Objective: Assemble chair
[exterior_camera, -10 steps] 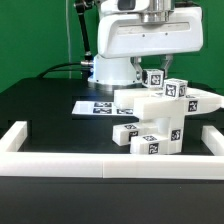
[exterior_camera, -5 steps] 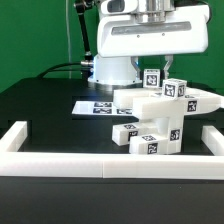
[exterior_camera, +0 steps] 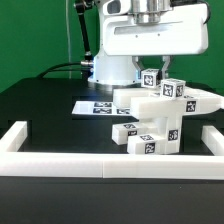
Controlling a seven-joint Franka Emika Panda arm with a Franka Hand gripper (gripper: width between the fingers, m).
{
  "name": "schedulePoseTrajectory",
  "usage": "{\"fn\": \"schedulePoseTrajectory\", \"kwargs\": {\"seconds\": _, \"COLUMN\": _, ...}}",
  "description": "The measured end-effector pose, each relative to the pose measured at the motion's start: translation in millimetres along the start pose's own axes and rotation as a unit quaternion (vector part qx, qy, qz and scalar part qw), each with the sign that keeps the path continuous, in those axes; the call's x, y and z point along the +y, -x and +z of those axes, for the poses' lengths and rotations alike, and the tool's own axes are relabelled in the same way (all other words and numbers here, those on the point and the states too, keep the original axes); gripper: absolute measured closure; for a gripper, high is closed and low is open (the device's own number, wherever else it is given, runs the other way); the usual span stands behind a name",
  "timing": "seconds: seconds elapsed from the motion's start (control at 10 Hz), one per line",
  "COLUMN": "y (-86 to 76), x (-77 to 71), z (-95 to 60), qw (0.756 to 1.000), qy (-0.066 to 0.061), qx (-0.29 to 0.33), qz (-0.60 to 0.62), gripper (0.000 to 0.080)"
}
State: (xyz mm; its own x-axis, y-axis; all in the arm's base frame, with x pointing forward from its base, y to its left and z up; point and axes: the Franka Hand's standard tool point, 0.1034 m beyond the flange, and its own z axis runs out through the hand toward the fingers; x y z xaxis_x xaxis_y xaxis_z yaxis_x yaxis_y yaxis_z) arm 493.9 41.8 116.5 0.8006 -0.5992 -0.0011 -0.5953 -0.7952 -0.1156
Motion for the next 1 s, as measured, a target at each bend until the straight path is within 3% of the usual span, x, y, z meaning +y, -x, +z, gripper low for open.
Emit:
{"fn": "schedulePoseTrajectory", "kwargs": {"seconds": 0.2, "y": -0.2, "x": -0.5, "z": -0.4, "qw": 0.996, "qy": -0.007, "qx": -0.003, "qz": 0.092, "gripper": 0.0512}}
{"fn": "schedulePoseTrajectory", "kwargs": {"seconds": 0.4, "y": 0.2, "x": -0.8, "z": -0.2, "qw": 0.996, "qy": -0.007, "qx": -0.004, "qz": 0.094, "gripper": 0.0511}}
{"fn": "schedulePoseTrajectory", "kwargs": {"seconds": 0.5, "y": 0.2, "x": -0.8, "z": -0.1, "qw": 0.997, "qy": -0.007, "qx": -0.004, "qz": 0.078, "gripper": 0.032}}
{"fn": "schedulePoseTrajectory", "kwargs": {"seconds": 0.6, "y": 0.3, "x": -0.8, "z": -0.1, "qw": 0.998, "qy": -0.007, "qx": -0.003, "qz": 0.067, "gripper": 0.0189}}
{"fn": "schedulePoseTrajectory", "kwargs": {"seconds": 1.0, "y": 1.2, "x": -1.4, "z": 0.1, "qw": 0.995, "qy": -0.006, "qx": -0.002, "qz": -0.1, "gripper": 0.0152}}
